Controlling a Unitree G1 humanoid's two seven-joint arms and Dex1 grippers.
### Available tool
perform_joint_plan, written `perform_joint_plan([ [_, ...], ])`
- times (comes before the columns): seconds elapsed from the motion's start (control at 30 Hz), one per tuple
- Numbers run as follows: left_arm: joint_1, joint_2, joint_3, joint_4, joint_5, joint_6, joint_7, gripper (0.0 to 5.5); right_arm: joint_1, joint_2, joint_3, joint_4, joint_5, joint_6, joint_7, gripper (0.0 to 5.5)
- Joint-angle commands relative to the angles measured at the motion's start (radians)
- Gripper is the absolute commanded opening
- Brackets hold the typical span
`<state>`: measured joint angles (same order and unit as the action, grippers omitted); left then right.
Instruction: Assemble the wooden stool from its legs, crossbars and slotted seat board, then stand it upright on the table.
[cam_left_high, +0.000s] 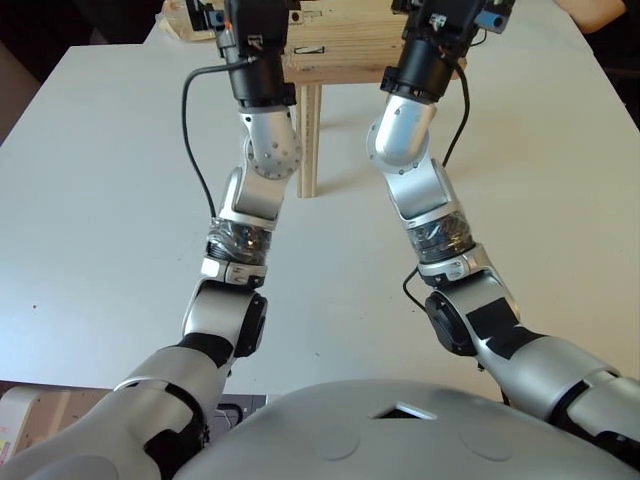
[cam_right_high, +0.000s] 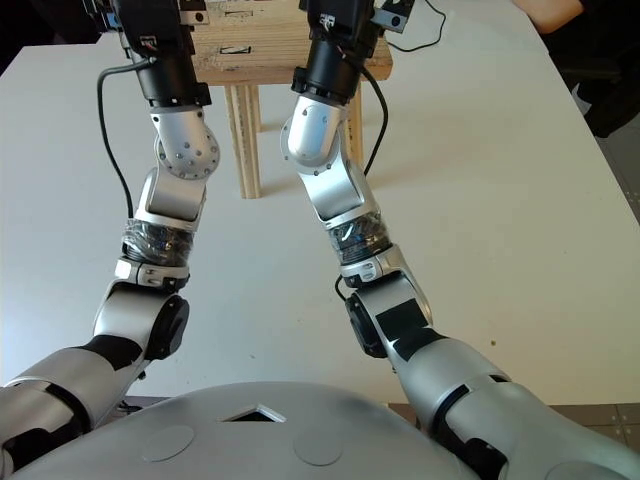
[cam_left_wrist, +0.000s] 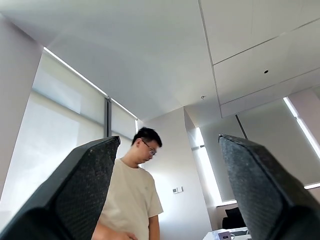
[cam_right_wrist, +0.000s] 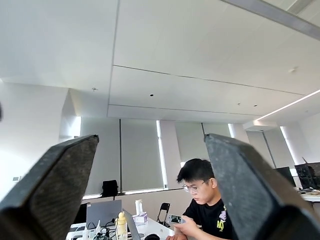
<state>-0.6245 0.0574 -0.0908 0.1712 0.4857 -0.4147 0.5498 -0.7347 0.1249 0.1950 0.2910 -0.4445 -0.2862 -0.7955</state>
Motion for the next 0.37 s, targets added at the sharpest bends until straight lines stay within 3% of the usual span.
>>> perform_joint_plan([
  [0.03, 0.027, -0.057, -0.005, -0.054, 0.013, 0.006, 0.044, 3.66, -0.013, 0.055, 0.000, 0.056, 0.014, -0.021, 0.005, 3.94],
  [0.37, 0.062, -0.148, 0.001, -0.151, 0.114, 0.110, 0.172, 3.66, -0.033, -0.014, -0.027, 0.096, 0.067, -0.052, 0.164, 3.94],
])
